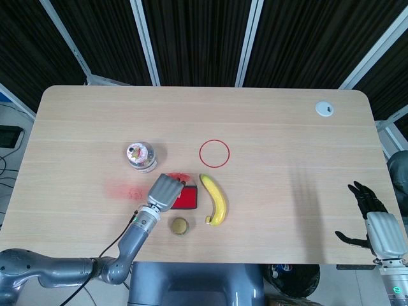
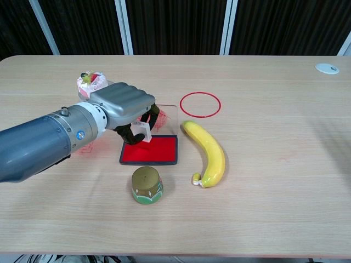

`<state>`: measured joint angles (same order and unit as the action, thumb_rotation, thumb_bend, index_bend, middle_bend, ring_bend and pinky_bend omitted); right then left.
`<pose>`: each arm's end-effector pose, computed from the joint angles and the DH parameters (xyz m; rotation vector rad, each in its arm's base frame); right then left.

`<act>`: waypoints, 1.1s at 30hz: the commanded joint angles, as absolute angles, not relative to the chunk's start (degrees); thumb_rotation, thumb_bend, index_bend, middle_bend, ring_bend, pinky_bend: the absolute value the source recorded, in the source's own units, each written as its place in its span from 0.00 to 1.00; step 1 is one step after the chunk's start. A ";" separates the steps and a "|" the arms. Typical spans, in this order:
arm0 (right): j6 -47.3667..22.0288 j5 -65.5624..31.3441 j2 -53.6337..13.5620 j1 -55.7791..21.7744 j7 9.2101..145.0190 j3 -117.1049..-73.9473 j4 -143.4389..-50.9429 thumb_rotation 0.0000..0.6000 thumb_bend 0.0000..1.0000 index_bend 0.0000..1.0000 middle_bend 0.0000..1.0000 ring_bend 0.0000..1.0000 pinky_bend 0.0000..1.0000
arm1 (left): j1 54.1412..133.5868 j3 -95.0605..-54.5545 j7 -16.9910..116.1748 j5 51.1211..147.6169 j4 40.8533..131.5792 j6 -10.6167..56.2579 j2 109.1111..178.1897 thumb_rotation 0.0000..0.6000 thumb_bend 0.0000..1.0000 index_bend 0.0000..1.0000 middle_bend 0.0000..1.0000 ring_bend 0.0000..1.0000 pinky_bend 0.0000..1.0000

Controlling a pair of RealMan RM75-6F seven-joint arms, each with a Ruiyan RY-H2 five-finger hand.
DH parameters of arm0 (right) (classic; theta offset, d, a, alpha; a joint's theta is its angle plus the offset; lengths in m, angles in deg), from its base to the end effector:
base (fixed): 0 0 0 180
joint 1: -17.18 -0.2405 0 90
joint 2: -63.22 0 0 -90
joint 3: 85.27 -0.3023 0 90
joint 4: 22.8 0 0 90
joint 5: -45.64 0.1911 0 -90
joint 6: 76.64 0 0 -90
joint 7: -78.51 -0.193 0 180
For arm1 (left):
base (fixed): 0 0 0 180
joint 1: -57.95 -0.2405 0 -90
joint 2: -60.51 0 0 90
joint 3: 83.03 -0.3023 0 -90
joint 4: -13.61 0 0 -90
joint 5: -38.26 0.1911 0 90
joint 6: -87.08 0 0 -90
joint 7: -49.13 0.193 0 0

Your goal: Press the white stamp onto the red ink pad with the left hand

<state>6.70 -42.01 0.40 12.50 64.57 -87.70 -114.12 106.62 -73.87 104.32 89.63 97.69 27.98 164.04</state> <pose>-0.3477 -0.2296 0.1973 1.3481 -1.0798 1.0454 -0.1110 0.3866 -0.1081 -2.0433 -0.6050 -0.6679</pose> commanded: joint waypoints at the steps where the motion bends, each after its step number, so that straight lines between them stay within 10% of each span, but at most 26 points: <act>1: 6.67 -42.00 0.40 12.49 64.54 -87.69 -114.13 1.00 0.08 0.00 0.00 0.00 0.18 | 106.91 -74.13 104.59 89.36 97.21 27.95 164.48 1.00 0.53 0.74 0.73 0.59 0.64; 33: 6.53 -41.85 0.48 12.47 64.39 -87.71 -114.28 1.00 0.08 0.00 0.00 0.00 0.18 | 107.70 -76.31 103.75 88.50 94.05 27.92 166.47 1.00 0.53 0.75 0.75 0.61 0.66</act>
<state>6.53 -41.84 0.47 12.47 64.39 -87.71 -114.28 107.68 -76.35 103.79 88.45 94.00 27.96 166.52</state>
